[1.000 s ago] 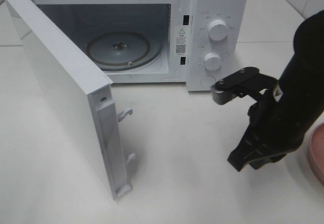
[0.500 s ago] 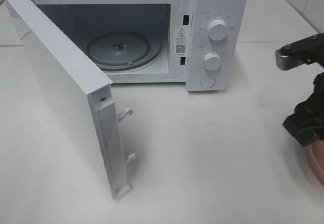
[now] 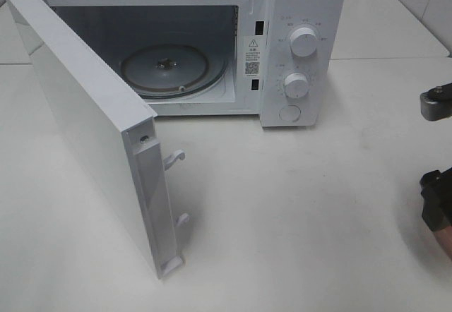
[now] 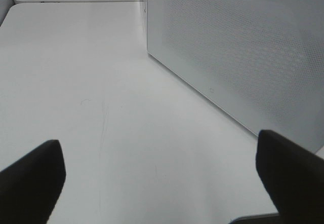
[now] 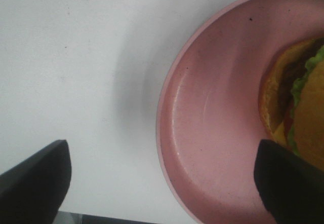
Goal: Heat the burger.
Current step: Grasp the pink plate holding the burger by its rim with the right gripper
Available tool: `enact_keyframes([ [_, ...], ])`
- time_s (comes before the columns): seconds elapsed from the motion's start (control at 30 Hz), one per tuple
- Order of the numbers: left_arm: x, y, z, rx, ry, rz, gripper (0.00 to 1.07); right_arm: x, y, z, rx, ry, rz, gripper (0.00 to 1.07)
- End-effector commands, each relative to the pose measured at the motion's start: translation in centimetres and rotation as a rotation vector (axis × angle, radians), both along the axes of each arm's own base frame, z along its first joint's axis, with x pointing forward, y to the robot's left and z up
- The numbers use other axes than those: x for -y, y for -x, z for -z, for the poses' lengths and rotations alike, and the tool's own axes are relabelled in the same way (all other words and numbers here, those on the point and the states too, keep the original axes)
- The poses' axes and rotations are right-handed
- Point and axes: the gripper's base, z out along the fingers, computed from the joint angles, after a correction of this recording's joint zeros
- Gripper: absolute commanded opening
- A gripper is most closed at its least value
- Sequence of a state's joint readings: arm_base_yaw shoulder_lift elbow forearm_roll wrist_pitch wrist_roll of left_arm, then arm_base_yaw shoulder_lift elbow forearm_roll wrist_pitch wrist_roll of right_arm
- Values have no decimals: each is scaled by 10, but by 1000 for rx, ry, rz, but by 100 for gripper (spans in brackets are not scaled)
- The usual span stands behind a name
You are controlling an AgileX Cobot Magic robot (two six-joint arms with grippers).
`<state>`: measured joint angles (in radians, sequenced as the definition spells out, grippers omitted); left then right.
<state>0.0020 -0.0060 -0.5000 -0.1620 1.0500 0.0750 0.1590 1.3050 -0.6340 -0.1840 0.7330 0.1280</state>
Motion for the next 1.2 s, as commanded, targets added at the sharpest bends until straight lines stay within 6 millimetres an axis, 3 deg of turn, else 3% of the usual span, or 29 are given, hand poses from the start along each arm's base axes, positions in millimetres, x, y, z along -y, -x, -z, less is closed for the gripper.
enact_keyframes([
  [0.03,0,3,0,35,2,-3,94,2,1,5,13,-8,20,91],
  [0.4,0,3,0,35,2,-3,94,15,-1,25,-3,-20,94,87],
  [0.6,0,3,0,35,2,-3,94,14,-11,48,-55,-23,98,85],
  [1.2,0,3,0,35,2,-3,94,16,-29,84,-57,22,45,83],
])
